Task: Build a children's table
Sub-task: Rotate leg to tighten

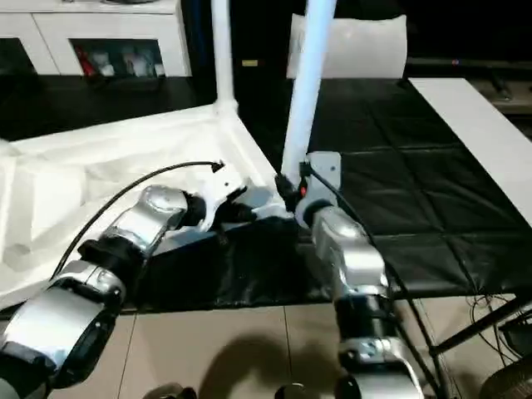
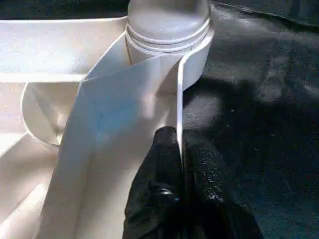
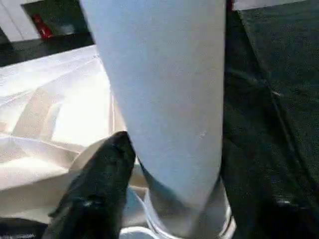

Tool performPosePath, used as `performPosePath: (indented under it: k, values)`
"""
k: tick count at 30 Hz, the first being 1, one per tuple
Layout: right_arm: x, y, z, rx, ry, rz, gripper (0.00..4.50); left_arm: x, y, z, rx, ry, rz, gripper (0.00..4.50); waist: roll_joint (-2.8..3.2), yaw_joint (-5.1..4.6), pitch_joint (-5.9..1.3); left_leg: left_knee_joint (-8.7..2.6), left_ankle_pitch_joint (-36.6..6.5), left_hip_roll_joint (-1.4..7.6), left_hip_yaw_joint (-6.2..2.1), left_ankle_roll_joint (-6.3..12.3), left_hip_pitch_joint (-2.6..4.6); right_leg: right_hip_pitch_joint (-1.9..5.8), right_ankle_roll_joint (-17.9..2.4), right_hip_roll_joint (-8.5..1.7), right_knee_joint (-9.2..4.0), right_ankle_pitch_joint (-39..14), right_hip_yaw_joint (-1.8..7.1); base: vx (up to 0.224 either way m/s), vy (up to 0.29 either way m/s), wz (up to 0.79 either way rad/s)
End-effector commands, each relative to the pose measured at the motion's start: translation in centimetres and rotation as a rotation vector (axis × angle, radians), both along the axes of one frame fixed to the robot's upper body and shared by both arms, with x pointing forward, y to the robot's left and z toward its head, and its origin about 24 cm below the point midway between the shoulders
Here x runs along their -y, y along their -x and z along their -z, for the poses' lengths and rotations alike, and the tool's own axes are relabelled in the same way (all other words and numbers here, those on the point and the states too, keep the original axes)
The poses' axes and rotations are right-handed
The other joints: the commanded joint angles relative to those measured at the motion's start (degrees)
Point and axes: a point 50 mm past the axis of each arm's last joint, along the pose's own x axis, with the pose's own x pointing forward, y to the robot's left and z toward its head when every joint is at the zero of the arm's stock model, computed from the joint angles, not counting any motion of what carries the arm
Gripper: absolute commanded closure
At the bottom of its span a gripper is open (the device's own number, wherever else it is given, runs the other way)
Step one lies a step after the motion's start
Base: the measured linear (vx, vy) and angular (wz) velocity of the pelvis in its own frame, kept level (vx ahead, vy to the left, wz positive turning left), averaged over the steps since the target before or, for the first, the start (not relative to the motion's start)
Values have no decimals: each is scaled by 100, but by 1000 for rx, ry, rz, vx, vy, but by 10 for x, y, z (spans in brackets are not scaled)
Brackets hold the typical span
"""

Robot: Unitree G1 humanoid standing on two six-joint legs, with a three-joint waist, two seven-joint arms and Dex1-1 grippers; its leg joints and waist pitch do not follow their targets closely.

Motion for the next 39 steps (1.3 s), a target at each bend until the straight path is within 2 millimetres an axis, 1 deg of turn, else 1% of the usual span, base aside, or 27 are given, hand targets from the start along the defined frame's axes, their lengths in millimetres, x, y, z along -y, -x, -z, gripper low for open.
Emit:
performPosePath:
  k: [1, 2, 4, 5, 6, 7, 9, 10, 11, 12, 13, 14, 16, 17, 20, 23, 24, 25, 27, 28, 30, 32, 33, 35, 37, 38, 39]
  values:
    - [-18, 3, 6, -29, -24, -70, 150, 15, -5, -22, 95, 38, 47, 450, -8, 44, -479, -352, -661, 181, -79, 240, 54, 360, -1346, -455, -372, -446, 253, 0, 0, 0]
    - [-15, 3, 4, -9, -21, -85, 141, 11, -5, -22, 103, 25, 64, 450, 5, 43, -466, -359, -727, 184, -81, 254, 55, 361, -1349, -460, -389, -502, 252, 0, 0, 0]
    - [-3, 6, -1, 48, -9, -121, 131, 3, -2, -20, 107, 6, 123, 450, -3, 42, -466, -359, -804, 186, -80, 251, 58, 372, -1341, -466, -387, -580, 258, 0, 0, 0]
    - [0, 8, -2, 66, -8, -136, 106, 0, -1, -19, 112, 0, 146, 450, 7, 47, -460, -360, -814, 185, -77, 259, 56, 377, -1308, -460, -398, -582, 265, 0, 0, 0]
    - [2, 8, -2, 72, -7, -142, 106, -1, 0, -19, 111, -1, 158, 450, -10, 51, -465, -358, -808, 195, -75, 267, 58, 375, -1333, -469, -390, -531, 265, 0, 0, 0]
    - [6, 11, -3, 87, -2, -163, 97, -3, 2, -18, 109, -6, 186, 450, -10, 51, -465, -358, -808, 195, -75, 267, 58, 375, -1333, -469, -390, -531, 265, 0, 0, 0]
    - [11, 14, -4, 107, 7, -200, 86, -6, 4, -17, 111, -13, 225, 450, 8, 80, -465, -356, -794, 210, -75, 308, 68, 368, -1377, -475, -380, -461, 264, 0, 0, 0]
    - [17, 18, -4, 118, 18, -247, 62, -10, 7, -15, 99, -26, 264, 450, 42, 91, -452, -363, -905, 216, -80, 291, 80, 359, -1399, -471, -387, -568, 258, 0, 0, 0]
    - [20, 20, -5, 123, 29, -272, 62, -11, 8, -15, 98, -28, 293, 450, 42, 91, -452, -363, -905, 216, -80, 291, 80, 359, -1399, -471, -387, -568, 258, 0, 0, 0]
    - [29, 27, -5, 131, 55, -347, 53, -14, 13, -14, 79, -23, 361, 450, 7, 123, -437, -364, -991, 223, -76, 303, 84, 379, -1352, -474, -417, -684, 267, 0, 0, 0]
    - [34, 30, -6, 133, 71, -397, 44, -16, 16, -14, 66, -18, 399, 450, 44, 138, -439, -361, -989, 233, -71, 296, 94, 359, -1363, -479, -403, -666, 278, 0, 0, 0]
    - [38, 33, -6, 131, 85, -440, 44, -17, 18, -15, 59, -12, 433, 450, 38, 168, -436, -357, -1050, 232, -66, 299, 101, 352, -1380, -475, -416, -715, 276, 0, 0, 0]
    - [46, 42, -7, 118, 113, -569, 16, -21, 22, -15, 28, 6, 503, 450, 39, 218, -423, -365, -1187, 243, -62, 259, 119, 336, -1375, -482, -426, -917, 274, 0, 0, 0]
    - [46, 43, -7, 117, 114, -578, 11, -22, 22, -15, 26, 7, 508, 450, 48, 231, -420, -366, -1224, 239, -67, 260, 110, 344, -1364, -484, -433, -966, 270, 0, 0, 0]
    - [51, 52, -8, 99, 130, -723, 11, -28, 27, -13, -6, -31, 598, 450, 62, 285, -423, -372, -1265, 267, -73, 229, 110, 338, -1369, -480, -425, -1021, 256, 0, 0, 0]
    - [53, 62, -9, 70, 112, -857, 11, -32, 31, -13, -30, -61, 669, 450, 37, 354, -435, -362, -1213, 272, -67, 270, 100, 344, -1411, -487, -410, -914, 254, 0, 0, 0]
    - [53, 63, -10, 66, 111, -872, 39, -33, 31, -14, -33, -64, 679, 450, 43, 372, -432, -363, -1210, 280, -69, 273, 105, 337, -1405, -492, -409, -932, 256, 0, 0, 0]
    - [54, 68, -10, 51, 103, -929, 39, -33, 33, -14, -42, -81, 715, 450, 49, 379, -436, -366, -1202, 285, -74, 265, 99, 334, -1409, -498, -401, -967, 249, 0, 0, 0]
    - [54, 73, -9, 20, 88, -1003, 59, -33, 35, -15, -54, -98, 768, 450, 16, 403, -423, -371, -1245, 295, -65, 259, 106, 319, -1387, -505, -425, -1120, 251, 0, 0, 0]
    - [53, 74, -8, 11, 86, -1027, 59, -33, 36, -15, -57, -107, 786, 450, 19, 411, -426, -365, -1251, 290, -68, 253, 109, 325, -1385, -506, -420, -1157, 248, 0, 0, 0]
    - [53, 76, -8, 0, 79, -1052, 84, -33, 36, -16, -63, -112, 805, 450, 10, 459, -431, -363, -1203, 294, -68, 256, 105, 319, -1326, -516, -428, -1250, 254, 0, 0, 0]
    - [52, 77, -8, -5, 71, -1064, 96, -32, 37, -16, -63, -117, 817, 450, 14, 479, -433, -365, -1182, 293, -70, 242, 108, 307, -1312, -514, -426, -1271, 250, 0, 0, 0]
    - [52, 78, -8, -10, 65, -1077, 112, -32, 37, -16, -67, -123, 828, 450, 15, 489, -432, -369, -1196, 298, -74, 224, 110, 306, -1298, -521, -430, -1308, 250, 0, 0, 0]
    - [52, 81, -8, -29, 56, -1112, 134, -33, 39, -16, -70, -131, 847, 450, 17, 497, -429, -375, -1219, 298, -79, 212, 107, 308, -1274, -514, -430, -1336, 247, 0, 0, 0]
    - [53, 83, -7, -53, 47, -1141, 137, -33, 39, -16, -70, -139, 854, 450, 27, 499, -430, -373, -1237, 298, -79, 207, 110, 306, -1283, -514, -429, -1325, 248, 0, 0, 0]
    - [54, 84, -6, -58, 49, -1148, 144, -33, 39, -16, -70, -139, 854, 450, 1, 498, -430, -370, -1232, 295, -75, 208, 106, 309, -1274, -512, -432, -1328, 247, 0, 0, 0]
    - [54, 84, -6, -59, 50, -1148, 170, -33, 39, -16, -70, -139, 854, 450, 4, 503, -431, -371, -1219, 294, -79, 202, 102, 314, -1268, -520, -429, -1338, 246, 0, 0, 0]
